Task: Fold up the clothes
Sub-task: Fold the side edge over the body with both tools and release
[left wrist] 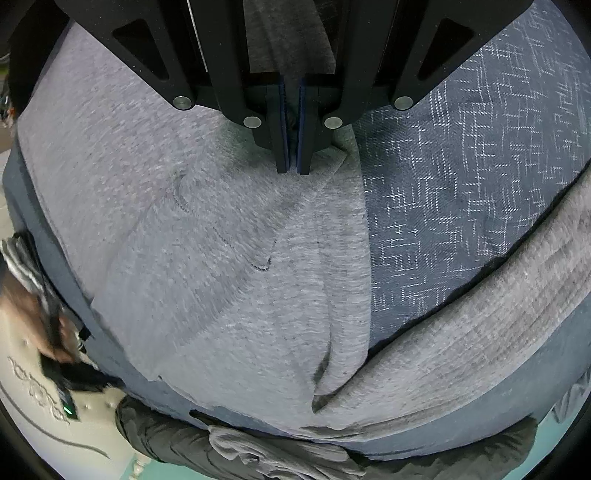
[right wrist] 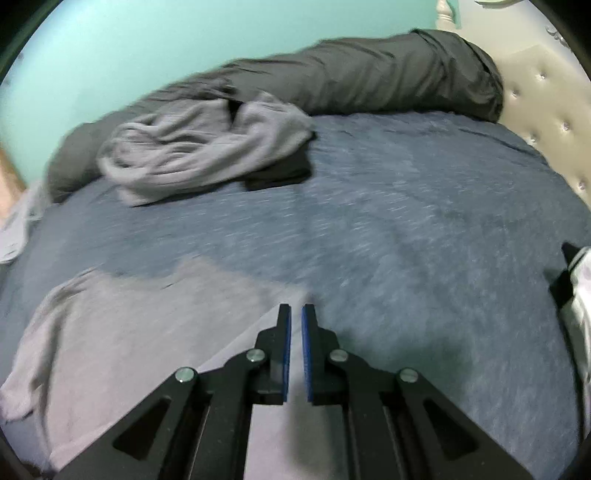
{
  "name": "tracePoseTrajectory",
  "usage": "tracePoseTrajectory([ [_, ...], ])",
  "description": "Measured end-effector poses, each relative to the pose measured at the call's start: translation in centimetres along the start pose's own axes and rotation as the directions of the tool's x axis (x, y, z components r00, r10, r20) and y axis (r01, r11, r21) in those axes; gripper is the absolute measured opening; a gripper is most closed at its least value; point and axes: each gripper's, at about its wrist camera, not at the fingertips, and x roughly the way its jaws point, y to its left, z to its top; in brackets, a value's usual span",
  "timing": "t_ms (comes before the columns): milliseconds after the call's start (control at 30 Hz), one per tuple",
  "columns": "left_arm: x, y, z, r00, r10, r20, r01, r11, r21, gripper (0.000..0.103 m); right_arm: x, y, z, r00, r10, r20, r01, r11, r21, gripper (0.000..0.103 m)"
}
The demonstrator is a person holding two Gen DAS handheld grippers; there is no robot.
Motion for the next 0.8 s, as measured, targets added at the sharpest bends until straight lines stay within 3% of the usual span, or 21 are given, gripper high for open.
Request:
tracePoseTrajectory([
  [200, -2.7, 1.1, -0.4, 0.999, -0.033, 0.04, 0.035, 0.998, -0.056, 0.018, -4.9, 3.5, -7.1, 0.988, 0.151, -0.008, -0.152, 0.988, -0.02, 0.005],
  [300, -4.3, 2.1, -1.5, 0.998, -0.038, 0.058, 0.043, 0.996, -0.084, 0.019, -6.9, 5.3, -11.0, 0.977, 0.207, -0.043, -0.208, 0.978, -0.027, 0.005],
  [533, -5.3, 4.4, -4.6, 0.996, -0.058, 0.065, 0.067, 0.986, -0.152, 0.022, -11.0, 5.7, -16.9, 0.961, 0.242, -0.136, -0.243, 0.97, 0.006, 0.007],
  [567, -5.6, 4.1, -5.0, 0.996, -0.071, 0.06, 0.08, 0.984, -0.159, 0.022, -11.7, 5.2, -17.5, 0.96, 0.241, -0.143, -0.241, 0.97, 0.02, 0.009],
  [700, -5.9, 3.5, -7.1, 0.994, -0.107, 0.019, 0.109, 0.981, -0.159, 0.026, -14.4, 2.8, -19.8, 0.953, 0.212, -0.216, -0.208, 0.977, 0.041, 0.039],
  [800, -6.3, 2.8, -8.4, 0.993, -0.117, -0.027, 0.112, 0.983, -0.147, 0.032, -16.4, 0.9, -21.5, 0.944, 0.191, -0.27, -0.183, 0.982, 0.054, 0.04],
])
